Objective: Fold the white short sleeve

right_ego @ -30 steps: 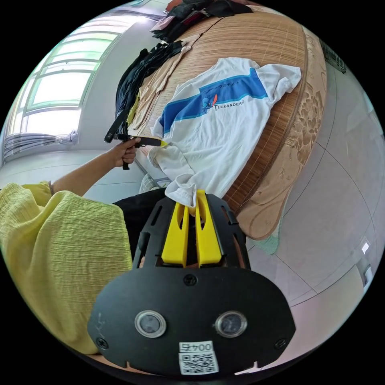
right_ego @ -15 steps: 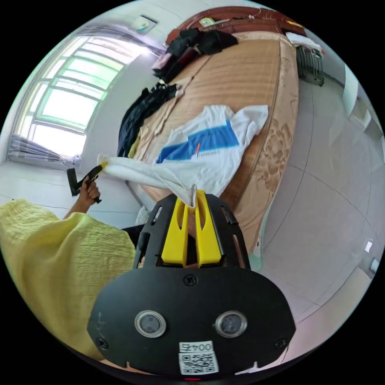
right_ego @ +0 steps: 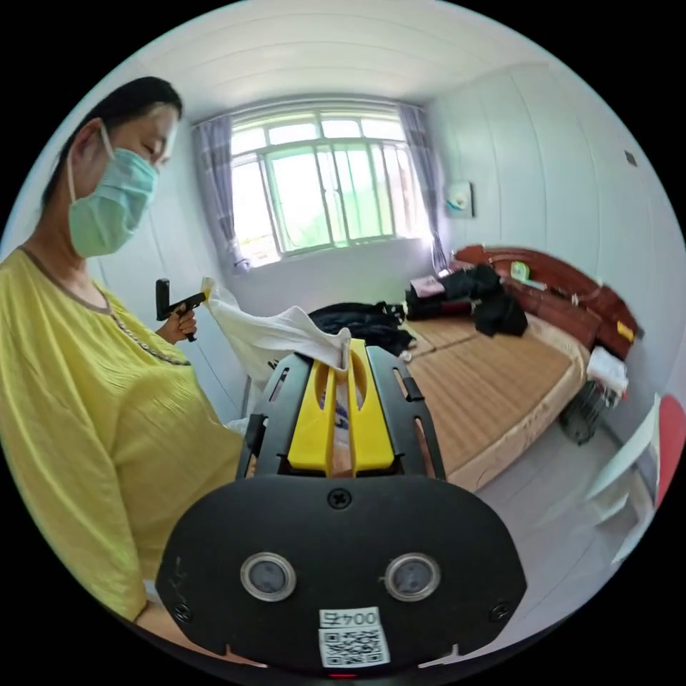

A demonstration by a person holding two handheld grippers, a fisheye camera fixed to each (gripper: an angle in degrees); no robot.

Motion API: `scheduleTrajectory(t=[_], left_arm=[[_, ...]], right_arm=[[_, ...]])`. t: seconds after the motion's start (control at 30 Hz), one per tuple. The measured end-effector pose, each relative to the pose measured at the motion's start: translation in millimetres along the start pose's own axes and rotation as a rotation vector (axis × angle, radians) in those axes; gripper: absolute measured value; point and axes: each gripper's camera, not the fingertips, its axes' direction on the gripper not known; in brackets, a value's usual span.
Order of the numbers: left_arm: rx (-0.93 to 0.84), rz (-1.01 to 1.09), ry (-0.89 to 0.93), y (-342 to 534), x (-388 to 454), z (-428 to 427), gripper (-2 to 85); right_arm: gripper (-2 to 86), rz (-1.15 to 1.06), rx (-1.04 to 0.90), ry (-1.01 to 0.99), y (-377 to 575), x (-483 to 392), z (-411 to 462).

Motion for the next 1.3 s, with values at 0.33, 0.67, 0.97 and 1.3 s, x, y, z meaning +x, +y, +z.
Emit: scheduleTrajectory(t=[0.33, 0.67, 0.97, 1.3], left_arm=[[-0.236, -0.062, -0.005, 23.9, -130.0, 114.5, 2.3], [-0.509, 0.176, -0.165, 7.4, -243.6, 371.6, 2.4], [-0.263, 0.425, -0.356, -78.3, -306.0, 399.9, 2.4], [-0.258, 0.885, -0.467, 116.9, -347.9, 361.2, 2.6]], right_arm=[[0.8, 0.176, -0.171, 0.035, -44.8, 23.5, 51.2], [0.9, 0.481, -0.426, 0.260, -90.6, 174.3, 212.0], [1.1, 0.200, -0.239, 0.548, -251.8, 166.6, 218.3], [1.1, 0.052, -0.304, 0.493, -186.4, 95.6, 282.3]])
